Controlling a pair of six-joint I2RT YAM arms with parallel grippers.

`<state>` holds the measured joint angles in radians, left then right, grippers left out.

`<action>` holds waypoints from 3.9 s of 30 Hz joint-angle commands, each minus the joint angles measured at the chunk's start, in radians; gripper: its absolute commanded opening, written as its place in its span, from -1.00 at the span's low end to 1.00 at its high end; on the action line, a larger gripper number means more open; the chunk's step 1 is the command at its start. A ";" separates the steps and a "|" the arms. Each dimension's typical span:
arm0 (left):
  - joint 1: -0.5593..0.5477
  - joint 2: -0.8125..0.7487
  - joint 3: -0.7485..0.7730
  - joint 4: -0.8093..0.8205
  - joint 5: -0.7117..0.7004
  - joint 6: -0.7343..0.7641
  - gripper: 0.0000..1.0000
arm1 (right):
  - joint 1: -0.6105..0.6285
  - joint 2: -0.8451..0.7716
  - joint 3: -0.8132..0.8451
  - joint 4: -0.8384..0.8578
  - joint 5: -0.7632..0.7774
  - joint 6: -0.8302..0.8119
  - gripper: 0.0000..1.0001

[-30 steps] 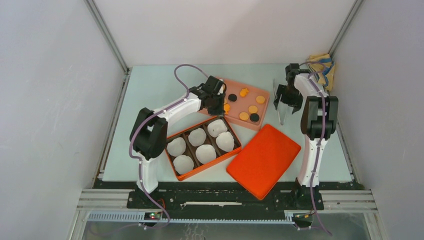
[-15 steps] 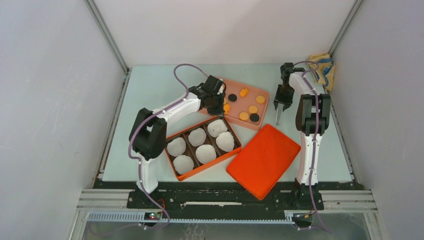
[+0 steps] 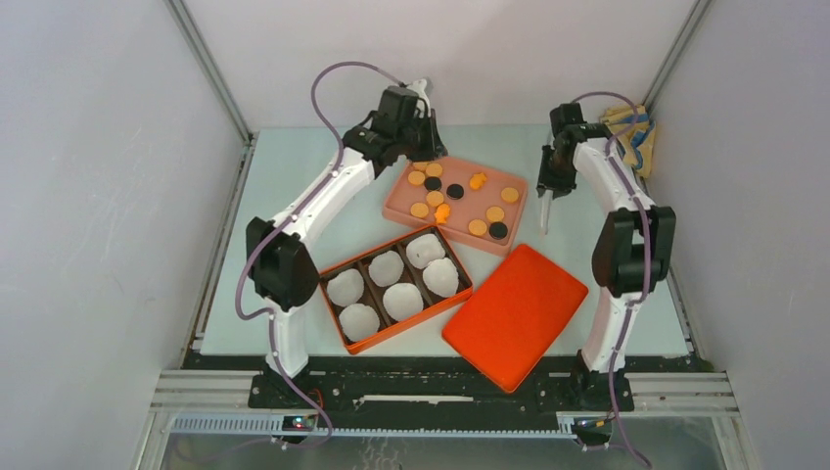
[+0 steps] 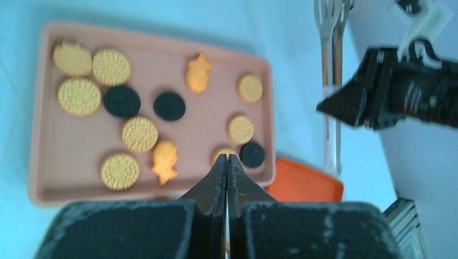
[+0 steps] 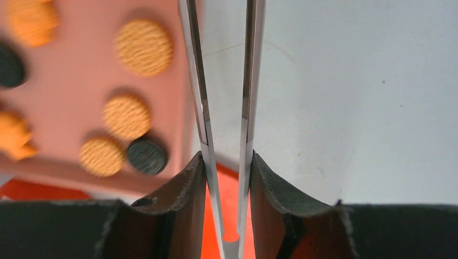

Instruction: Pack the cookies

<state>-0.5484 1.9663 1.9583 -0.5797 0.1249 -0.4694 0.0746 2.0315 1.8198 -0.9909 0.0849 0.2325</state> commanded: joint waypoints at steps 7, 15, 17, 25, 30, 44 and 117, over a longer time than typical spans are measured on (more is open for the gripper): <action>0.074 0.082 0.106 0.222 0.287 -0.059 -1.00 | 0.239 -0.316 -0.207 0.120 -0.239 -0.098 -0.29; 0.061 -0.029 -0.122 0.445 0.355 -0.151 -1.00 | 0.351 -0.310 -0.238 0.171 -0.326 -0.099 -0.30; 0.054 -0.030 -0.149 0.455 0.369 -0.164 -1.00 | 0.368 -0.295 -0.226 0.171 -0.326 -0.094 -0.30; 0.009 -0.027 -0.296 0.525 0.396 -0.196 -1.00 | 0.401 -0.290 -0.174 0.158 -0.325 -0.092 -0.31; 0.000 -0.059 -0.401 0.520 0.353 -0.169 -1.00 | 0.393 -0.335 -0.142 0.128 -0.227 -0.106 -0.31; 0.088 -0.253 -0.489 0.350 0.183 -0.064 -1.00 | 0.414 -0.427 -0.257 0.179 -0.089 -0.110 -0.29; 0.269 -1.017 -1.075 0.301 -0.254 -0.107 1.00 | 1.035 -0.257 -0.166 0.235 -0.179 -0.053 -0.53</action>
<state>-0.2871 0.9592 0.9119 -0.3016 -0.1284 -0.5770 1.1007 1.7565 1.5970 -0.7979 -0.0898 0.1776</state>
